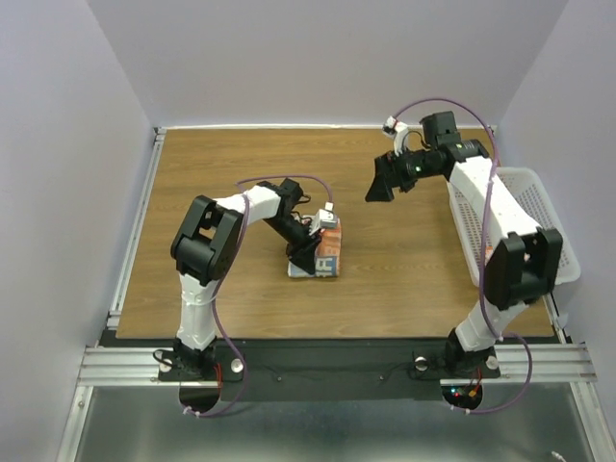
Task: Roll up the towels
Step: Roll the towel
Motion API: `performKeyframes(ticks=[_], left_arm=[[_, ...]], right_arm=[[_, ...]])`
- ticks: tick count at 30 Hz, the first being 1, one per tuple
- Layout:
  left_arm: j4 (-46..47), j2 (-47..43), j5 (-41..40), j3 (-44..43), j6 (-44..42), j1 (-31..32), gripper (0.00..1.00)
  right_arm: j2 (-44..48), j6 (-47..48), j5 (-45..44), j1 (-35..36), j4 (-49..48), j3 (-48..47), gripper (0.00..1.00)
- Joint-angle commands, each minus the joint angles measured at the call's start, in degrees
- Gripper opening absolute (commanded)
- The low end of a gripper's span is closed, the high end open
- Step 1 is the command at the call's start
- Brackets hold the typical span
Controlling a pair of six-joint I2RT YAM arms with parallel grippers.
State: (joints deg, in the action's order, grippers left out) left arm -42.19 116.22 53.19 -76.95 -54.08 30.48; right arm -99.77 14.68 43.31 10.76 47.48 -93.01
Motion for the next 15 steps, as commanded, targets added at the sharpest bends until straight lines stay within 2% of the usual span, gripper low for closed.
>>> performKeyframes(ticks=[1,5,6,8,15], left_arm=[[-12.5,10.8,-2.0,-0.5,-3.7,-0.7,0.43],[-15.5,14.6,0.4,-2.1,-4.5,-0.7,0.44],[-15.9,15.2,0.6,-2.2,-4.5,-0.7,0.44],[-16.5,16.8,0.7,-2.5,-4.0,-0.7,0.44],[-17.0,18.7,1.7,-2.3,-1.1,-0.7,0.48]], right_arm=[[9.0,8.9,-3.7,3.3,1.3,5.5,1.00],[14.0,12.9,-12.6,13.8,0.6,14.6,1.00],[14.7,13.4,-13.9,18.2,-0.2,16.2,1.00],[16.5,13.5,-17.7,22.1,-3.8,19.4,1.00],[13.7,16.0,-28.7,35.4,-14.3,27.6,1.00]])
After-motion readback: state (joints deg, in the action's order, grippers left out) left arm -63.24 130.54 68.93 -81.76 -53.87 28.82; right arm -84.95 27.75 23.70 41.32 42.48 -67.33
